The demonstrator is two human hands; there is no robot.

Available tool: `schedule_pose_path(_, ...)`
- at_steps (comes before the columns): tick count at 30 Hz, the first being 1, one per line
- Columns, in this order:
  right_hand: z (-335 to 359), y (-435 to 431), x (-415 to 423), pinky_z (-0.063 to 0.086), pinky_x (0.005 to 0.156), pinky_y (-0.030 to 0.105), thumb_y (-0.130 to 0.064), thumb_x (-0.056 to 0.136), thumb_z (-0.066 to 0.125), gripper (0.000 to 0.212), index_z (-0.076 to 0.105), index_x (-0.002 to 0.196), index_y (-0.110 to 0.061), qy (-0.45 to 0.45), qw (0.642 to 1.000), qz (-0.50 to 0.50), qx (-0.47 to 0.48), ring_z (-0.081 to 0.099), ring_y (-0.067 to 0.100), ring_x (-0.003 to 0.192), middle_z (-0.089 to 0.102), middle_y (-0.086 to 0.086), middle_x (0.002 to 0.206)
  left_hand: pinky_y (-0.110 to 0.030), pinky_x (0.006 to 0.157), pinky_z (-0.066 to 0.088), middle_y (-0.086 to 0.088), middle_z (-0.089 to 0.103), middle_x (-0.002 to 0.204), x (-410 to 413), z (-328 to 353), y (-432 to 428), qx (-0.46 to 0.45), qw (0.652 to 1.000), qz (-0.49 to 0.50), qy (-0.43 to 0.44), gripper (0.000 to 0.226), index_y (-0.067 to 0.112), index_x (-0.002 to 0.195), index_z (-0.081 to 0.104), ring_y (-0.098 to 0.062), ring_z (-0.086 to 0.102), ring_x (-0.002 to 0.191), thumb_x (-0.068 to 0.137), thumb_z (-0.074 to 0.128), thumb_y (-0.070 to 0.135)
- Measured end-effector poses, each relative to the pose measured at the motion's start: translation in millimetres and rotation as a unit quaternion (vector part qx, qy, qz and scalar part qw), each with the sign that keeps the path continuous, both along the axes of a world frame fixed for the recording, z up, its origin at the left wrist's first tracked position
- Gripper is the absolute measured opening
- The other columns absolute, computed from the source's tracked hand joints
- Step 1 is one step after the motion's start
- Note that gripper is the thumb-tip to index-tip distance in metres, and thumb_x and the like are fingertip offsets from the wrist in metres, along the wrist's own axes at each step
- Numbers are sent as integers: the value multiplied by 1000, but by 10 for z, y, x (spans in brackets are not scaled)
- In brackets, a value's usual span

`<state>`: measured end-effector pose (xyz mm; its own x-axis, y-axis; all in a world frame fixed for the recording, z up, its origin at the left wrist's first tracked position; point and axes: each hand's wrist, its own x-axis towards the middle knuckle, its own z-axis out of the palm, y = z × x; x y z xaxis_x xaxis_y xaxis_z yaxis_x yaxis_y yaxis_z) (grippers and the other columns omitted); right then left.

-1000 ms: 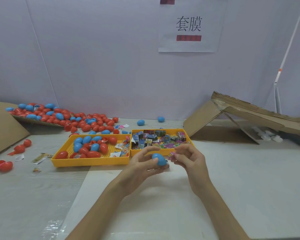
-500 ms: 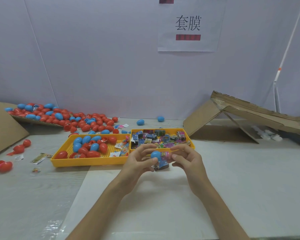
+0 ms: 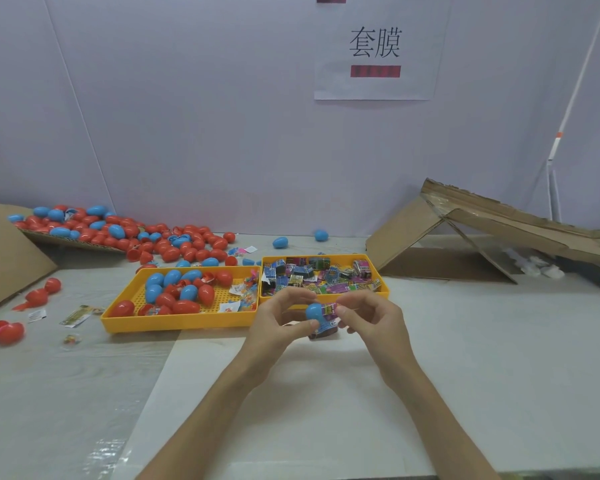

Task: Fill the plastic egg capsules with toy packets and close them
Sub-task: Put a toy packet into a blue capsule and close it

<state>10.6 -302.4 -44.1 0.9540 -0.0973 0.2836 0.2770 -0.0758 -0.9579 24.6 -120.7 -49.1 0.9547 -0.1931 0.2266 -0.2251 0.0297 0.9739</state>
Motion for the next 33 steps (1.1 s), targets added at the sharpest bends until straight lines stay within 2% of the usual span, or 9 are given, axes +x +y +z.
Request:
schedule_pose_path(5, 1, -12, 1, 53, 62, 21, -3, 85, 76, 23, 73, 92, -25, -7, 1000, -4, -10, 68, 12, 72, 75, -2, 85, -24, 72, 58, 16, 72, 103, 1, -12, -30, 31, 999, 6, -32, 33, 23, 104, 68, -11, 73, 97, 82, 81, 1)
schedule_pose_path(10, 8, -10, -14, 54, 63, 22, -6, 86, 76, 21, 73, 92, -26, -18, 1000, 16, -19, 69, 13, 74, 75, -1, 85, -26, 70, 58, 8, 72, 103, 14, -45, -13, 39, 997, 14, -58, 31, 27, 96, 71, -18, 74, 94, 82, 80, 1)
schedule_pose_path(15, -3, -30, 6, 51, 59, 20, 1, 87, 72, 20, 73, 91, -19, 4, 1000, 16, 11, 67, 10, 68, 74, -1, 79, -36, 76, 62, 7, 73, 103, 29, -70, -20, 65, 995, 19, -72, 30, 28, 95, 71, -19, 74, 94, 82, 81, 2)
schedule_pose_path(21, -12, -53, 27, 50, 61, 23, -3, 88, 73, 13, 71, 93, -15, 45, 998, 21, 44, 66, 11, 67, 75, 0, 79, -44, 79, 62, 11, 72, 104, 18, -74, -29, 106, 990, 30, -86, 27, 24, 99, 70, -16, 72, 95, 83, 80, 4)
schedule_pose_path(28, -7, -43, 23, 49, 65, 29, -6, 85, 77, 13, 72, 89, -17, 69, 996, 29, 47, 67, 10, 68, 76, 1, 81, -42, 78, 62, 13, 72, 101, 17, -85, -29, 128, 986, 33, -97, 27, 24, 99, 70, -14, 72, 94, 83, 79, 5)
schedule_pose_path(33, -12, -45, 13, 50, 63, 25, -6, 84, 77, 12, 72, 88, -15, 64, 997, 31, 38, 67, 9, 67, 75, 2, 79, -37, 77, 61, 14, 71, 103, 10, -85, -30, 141, 984, 36, -105, 34, 28, 104, 69, -11, 71, 93, 83, 79, 4)
